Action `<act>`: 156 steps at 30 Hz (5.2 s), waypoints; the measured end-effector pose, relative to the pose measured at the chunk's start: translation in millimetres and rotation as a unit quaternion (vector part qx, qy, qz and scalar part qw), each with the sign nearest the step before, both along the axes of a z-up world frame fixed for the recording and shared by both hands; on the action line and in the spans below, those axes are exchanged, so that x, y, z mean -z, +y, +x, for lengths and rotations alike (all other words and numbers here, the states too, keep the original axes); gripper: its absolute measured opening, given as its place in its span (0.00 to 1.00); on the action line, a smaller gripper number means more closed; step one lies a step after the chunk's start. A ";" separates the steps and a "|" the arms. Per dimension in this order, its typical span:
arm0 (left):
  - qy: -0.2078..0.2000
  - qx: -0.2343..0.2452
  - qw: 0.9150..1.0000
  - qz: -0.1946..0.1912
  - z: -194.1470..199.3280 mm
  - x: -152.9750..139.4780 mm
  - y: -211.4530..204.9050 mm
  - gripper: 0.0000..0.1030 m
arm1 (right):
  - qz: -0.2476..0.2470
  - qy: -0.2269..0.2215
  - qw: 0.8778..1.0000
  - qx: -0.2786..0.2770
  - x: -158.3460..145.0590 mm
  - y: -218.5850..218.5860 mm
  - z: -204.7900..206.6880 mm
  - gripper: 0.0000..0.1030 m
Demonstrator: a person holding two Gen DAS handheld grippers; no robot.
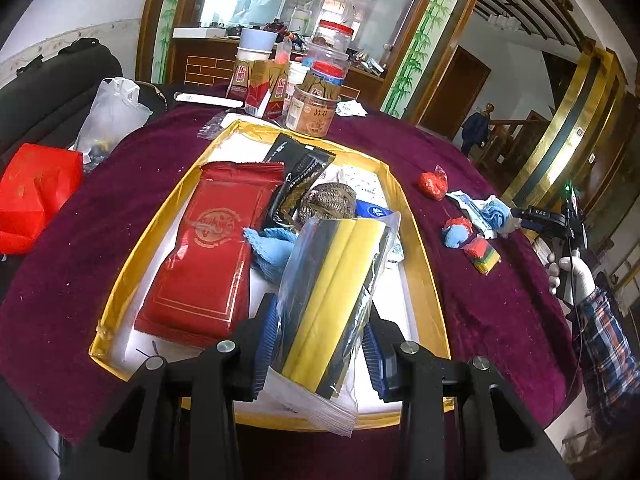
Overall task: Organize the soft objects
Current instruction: 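Place sponge pack in tray with left gripper while right gripper grasps blue cloth and white cloth, then lower the blue and white cloths into the tray and open the right gripper, then grasp the white cloth bag from the pile with the right gripper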
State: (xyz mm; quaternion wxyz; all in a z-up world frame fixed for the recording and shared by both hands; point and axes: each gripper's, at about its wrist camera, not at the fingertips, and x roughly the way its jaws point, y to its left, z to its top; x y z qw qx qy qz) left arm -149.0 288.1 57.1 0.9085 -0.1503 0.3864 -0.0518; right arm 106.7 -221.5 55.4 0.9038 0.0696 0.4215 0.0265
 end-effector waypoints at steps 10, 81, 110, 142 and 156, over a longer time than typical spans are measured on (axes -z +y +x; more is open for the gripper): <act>0.012 0.000 1.000 0.013 3.1 2.1 -4.7 0.40 | -0.049 -0.047 0.995 -0.071 -10.7 56.6 -19.7 0.55; -0.009 -0.158 0.987 -0.029 -105.4 10.3 116.7 0.70 | 0.096 0.152 0.869 -0.461 36.3 482.9 -204.5 0.36; -0.012 -0.141 0.989 -0.034 -100.2 13.4 108.7 0.70 | -0.003 0.055 0.876 -0.480 13.4 451.1 -226.0 0.14; -0.032 0.065 0.997 -0.012 -28.0 -27.4 -28.8 0.73 | 0.033 0.039 0.986 -0.159 -3.1 130.4 -185.6 0.41; 0.006 0.167 0.985 0.042 35.7 -37.7 -156.3 0.73 | 0.085 0.032 0.982 -0.167 13.5 107.4 -144.6 0.70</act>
